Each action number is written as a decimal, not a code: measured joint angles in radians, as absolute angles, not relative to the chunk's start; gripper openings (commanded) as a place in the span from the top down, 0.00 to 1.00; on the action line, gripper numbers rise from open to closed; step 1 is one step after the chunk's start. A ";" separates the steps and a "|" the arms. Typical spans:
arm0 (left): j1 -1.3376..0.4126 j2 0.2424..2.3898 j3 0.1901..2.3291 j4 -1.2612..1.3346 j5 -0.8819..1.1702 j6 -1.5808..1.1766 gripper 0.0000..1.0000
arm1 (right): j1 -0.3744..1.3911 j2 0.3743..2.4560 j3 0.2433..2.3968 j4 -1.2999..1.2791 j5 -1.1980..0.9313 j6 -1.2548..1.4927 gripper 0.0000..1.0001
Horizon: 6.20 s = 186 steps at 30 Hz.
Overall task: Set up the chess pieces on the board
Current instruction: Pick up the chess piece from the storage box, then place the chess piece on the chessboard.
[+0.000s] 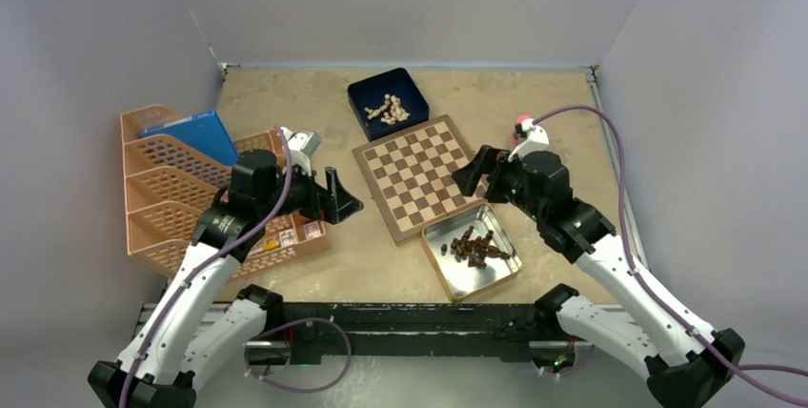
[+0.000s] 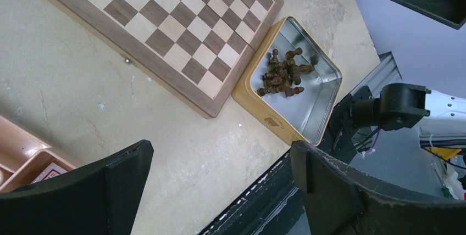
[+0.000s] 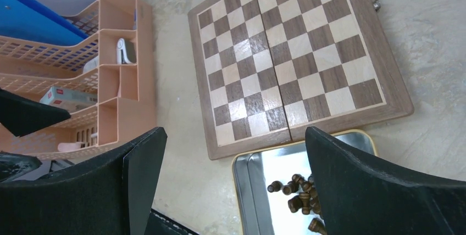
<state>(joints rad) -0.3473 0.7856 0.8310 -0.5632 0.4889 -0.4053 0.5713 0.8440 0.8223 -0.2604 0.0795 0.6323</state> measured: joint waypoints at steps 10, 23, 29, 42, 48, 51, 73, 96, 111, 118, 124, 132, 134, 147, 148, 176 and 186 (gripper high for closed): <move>-0.347 0.756 0.831 -0.564 0.462 -0.404 0.02 | 0.571 0.865 0.822 -0.318 0.167 0.676 0.03; -0.347 0.760 0.831 -0.564 0.456 -0.401 0.02 | 0.571 1.047 0.781 -0.376 0.125 0.710 0.57; -0.347 0.757 0.831 -0.564 0.456 -0.401 0.02 | 0.584 1.046 0.778 -0.427 0.151 0.723 0.57; -0.347 0.736 0.831 -0.565 0.433 -0.401 0.02 | 0.745 1.053 0.777 -0.497 0.194 0.778 0.62; -0.347 0.726 0.831 -0.565 0.422 -0.401 0.02 | 0.859 1.157 0.777 -0.495 0.216 0.815 0.67; -0.347 0.726 0.831 -0.566 0.420 -0.401 0.02 | 0.881 1.192 0.776 -0.495 0.232 0.827 0.69; -0.347 0.721 0.831 -0.566 0.417 -0.401 0.02 | 0.890 1.265 0.760 -0.461 0.304 0.859 0.72; -0.347 0.719 0.831 -0.566 0.417 -0.400 0.03 | 0.899 1.322 0.759 -0.457 0.324 0.883 0.75; -0.347 0.717 0.831 -0.566 0.417 -0.401 0.03 | 0.904 1.343 0.759 -0.456 0.328 0.883 0.81; -0.347 0.713 0.831 -0.567 0.416 -0.401 0.03 | 0.908 1.341 0.759 -0.457 0.333 0.883 0.86; -0.347 0.713 0.831 -0.567 0.416 -0.401 0.02 | 0.910 1.320 0.759 -0.466 0.330 0.883 0.86; -0.347 0.715 0.831 -0.567 0.416 -0.401 0.02 | 0.910 1.250 0.841 -0.521 0.324 0.879 0.88; -0.347 0.716 0.831 -0.567 0.416 -0.401 0.02 | 0.910 1.248 0.871 -0.537 0.326 0.880 0.88; -0.347 0.716 0.831 -0.567 0.417 -0.401 0.03 | 0.910 1.361 1.103 -0.622 0.384 0.832 0.89; -0.347 0.714 0.831 -0.567 0.416 -0.401 0.03 | 0.910 1.387 1.116 -0.617 0.384 0.821 0.89; -0.347 0.547 0.831 -0.620 0.182 -0.437 0.04 | 0.970 1.751 1.289 -0.526 0.301 0.665 0.89; -0.347 0.546 0.831 -0.624 0.173 -0.439 0.04 | 1.004 1.772 1.298 -0.536 0.298 0.665 0.88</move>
<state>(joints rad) -0.3470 0.5461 0.8310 -0.6235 0.1730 -0.4385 1.0039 1.7721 1.2976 -0.5358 0.2977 0.6655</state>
